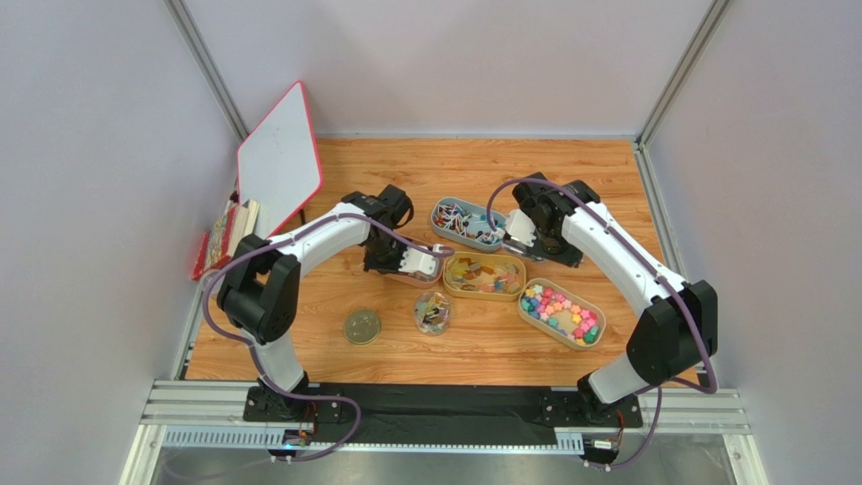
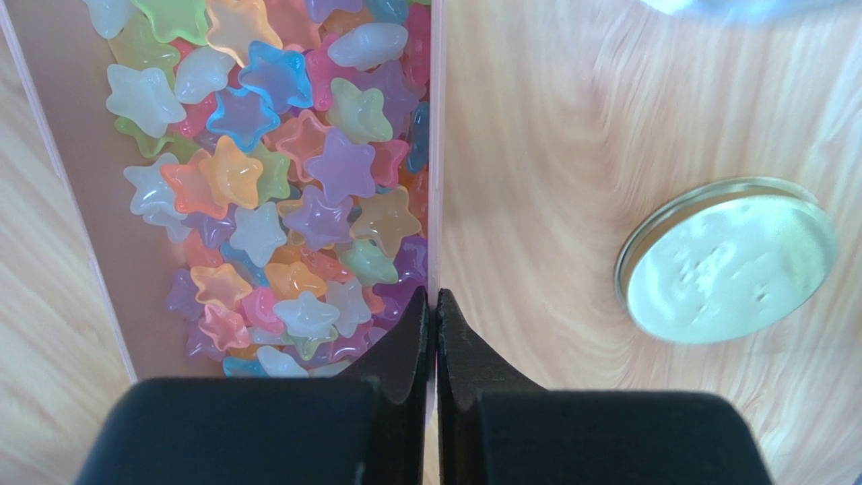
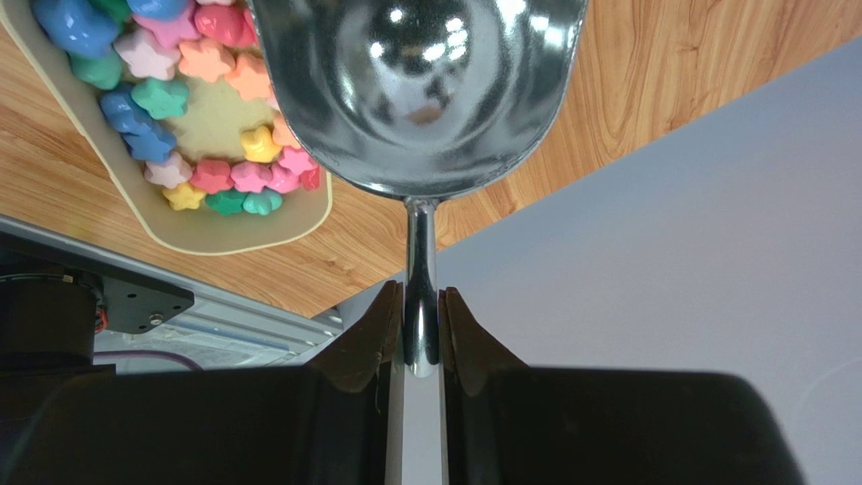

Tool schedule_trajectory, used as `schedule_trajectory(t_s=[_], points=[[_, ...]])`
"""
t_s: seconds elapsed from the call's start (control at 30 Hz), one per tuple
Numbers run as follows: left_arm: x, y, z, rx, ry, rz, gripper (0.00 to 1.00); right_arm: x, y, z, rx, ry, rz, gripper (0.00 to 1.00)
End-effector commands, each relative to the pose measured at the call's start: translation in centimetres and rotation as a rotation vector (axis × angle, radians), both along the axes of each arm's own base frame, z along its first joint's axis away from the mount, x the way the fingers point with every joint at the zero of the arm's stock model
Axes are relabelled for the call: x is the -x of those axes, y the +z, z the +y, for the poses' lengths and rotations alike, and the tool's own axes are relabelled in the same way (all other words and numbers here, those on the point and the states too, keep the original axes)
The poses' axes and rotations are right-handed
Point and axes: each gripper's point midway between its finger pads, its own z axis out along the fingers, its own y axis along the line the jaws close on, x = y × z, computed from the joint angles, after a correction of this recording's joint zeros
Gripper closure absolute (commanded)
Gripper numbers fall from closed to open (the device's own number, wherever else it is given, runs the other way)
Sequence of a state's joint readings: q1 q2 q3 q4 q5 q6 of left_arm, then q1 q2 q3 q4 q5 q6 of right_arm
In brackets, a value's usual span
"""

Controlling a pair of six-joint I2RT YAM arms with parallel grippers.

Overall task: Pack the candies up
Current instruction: Adjust the storage box at the center of the board.

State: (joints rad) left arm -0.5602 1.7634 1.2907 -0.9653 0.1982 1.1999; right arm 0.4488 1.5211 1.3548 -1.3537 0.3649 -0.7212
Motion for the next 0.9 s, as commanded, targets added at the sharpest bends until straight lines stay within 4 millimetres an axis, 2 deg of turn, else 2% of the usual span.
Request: schedule_trajectory(t_s=[0.0,0.33,0.5,0.53,0.6,0.73,0.87], points=[[0.1,1.7,-4.6,0.119,-0.01,0.018,1.0,3.7,2.1,-2.6,0.056,-0.042,0.086,1.0],[2.5,0.5,-12.0,0.203,0.043,0.132,1.0,5.5,2.3,-3.7,0.024,-0.03,0.088,1.0],[2.2,-0.7,-14.6,0.22,0.038,0.114,1.0,6.8,1.7,-4.3,0.025,-0.002,0.117,1.0],[1.9,-0.3,-15.3,0.232,0.055,0.112,1.0,6.9,1.6,-4.3,0.026,-0.001,0.122,1.0],[1.8,-0.8,-15.9,0.233,0.082,0.124,0.93,6.9,1.4,-4.3,0.022,-0.002,0.126,1.0],[1.1,-0.2,-16.9,0.284,0.116,0.095,0.78,6.8,1.2,-4.5,0.011,-0.029,0.131,1.0],[1.7,1.6,-17.3,0.343,0.097,0.099,0.73,6.8,1.2,-4.6,-0.005,-0.049,0.129,1.0]])
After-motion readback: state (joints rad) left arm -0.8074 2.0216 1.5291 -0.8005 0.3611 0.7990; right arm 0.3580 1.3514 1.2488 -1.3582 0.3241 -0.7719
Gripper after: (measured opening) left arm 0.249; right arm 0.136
